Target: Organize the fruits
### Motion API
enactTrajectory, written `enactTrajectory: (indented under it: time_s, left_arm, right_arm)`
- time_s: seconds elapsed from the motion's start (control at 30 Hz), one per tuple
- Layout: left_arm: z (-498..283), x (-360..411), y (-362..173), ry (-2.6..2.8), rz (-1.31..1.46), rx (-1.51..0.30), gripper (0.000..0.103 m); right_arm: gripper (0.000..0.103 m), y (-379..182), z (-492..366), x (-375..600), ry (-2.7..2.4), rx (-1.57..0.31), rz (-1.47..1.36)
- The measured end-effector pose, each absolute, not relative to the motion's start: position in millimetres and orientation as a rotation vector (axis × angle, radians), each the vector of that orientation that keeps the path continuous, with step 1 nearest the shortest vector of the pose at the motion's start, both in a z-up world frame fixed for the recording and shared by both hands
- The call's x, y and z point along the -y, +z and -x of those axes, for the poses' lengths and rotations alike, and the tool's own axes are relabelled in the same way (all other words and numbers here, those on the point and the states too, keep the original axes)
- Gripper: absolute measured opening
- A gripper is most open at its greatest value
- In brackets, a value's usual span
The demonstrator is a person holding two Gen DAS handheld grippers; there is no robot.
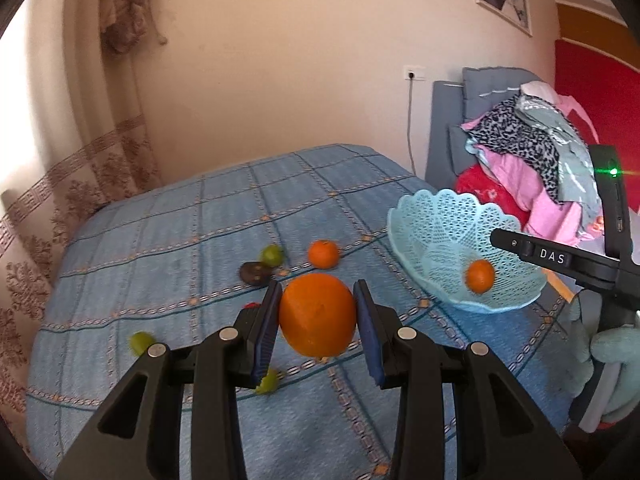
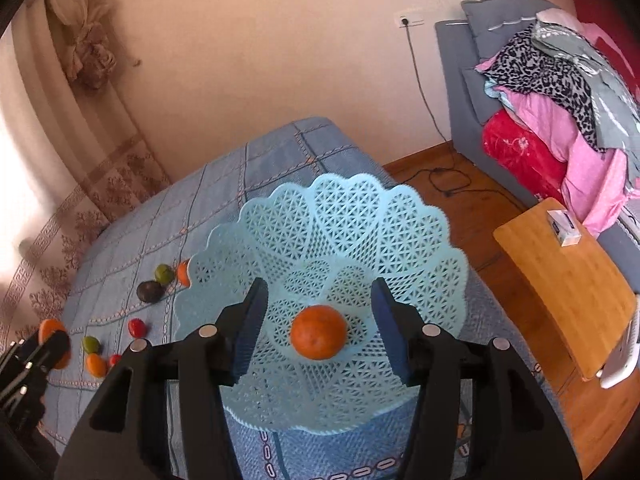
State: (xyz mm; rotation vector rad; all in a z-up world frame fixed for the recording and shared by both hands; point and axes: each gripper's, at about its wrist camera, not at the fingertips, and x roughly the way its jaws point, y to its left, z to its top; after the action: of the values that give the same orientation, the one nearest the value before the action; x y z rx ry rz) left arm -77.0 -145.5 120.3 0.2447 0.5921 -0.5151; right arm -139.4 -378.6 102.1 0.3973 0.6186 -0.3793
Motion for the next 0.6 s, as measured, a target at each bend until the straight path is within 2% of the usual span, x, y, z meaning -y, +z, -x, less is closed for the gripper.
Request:
enactTrajectory:
  time_s: [0.43,0.53,0.6]
  left_arm:
    - [64,219,110,-0.715,-0.239,-0.633,0.037]
    - [63,229,110,-0.742,-0.237,-0.617,0.037]
    - [63,234,112,-0.770,-0.232,-0.610,0.037]
  right_arm:
    - [0.056,106,148,392,-0.441,-0.575,-0.426]
    - [0.067,105,148,391,-0.448,-0.572,-0.422]
    - [0.068,104,149,392,-0.459,-0.567,-0.420]
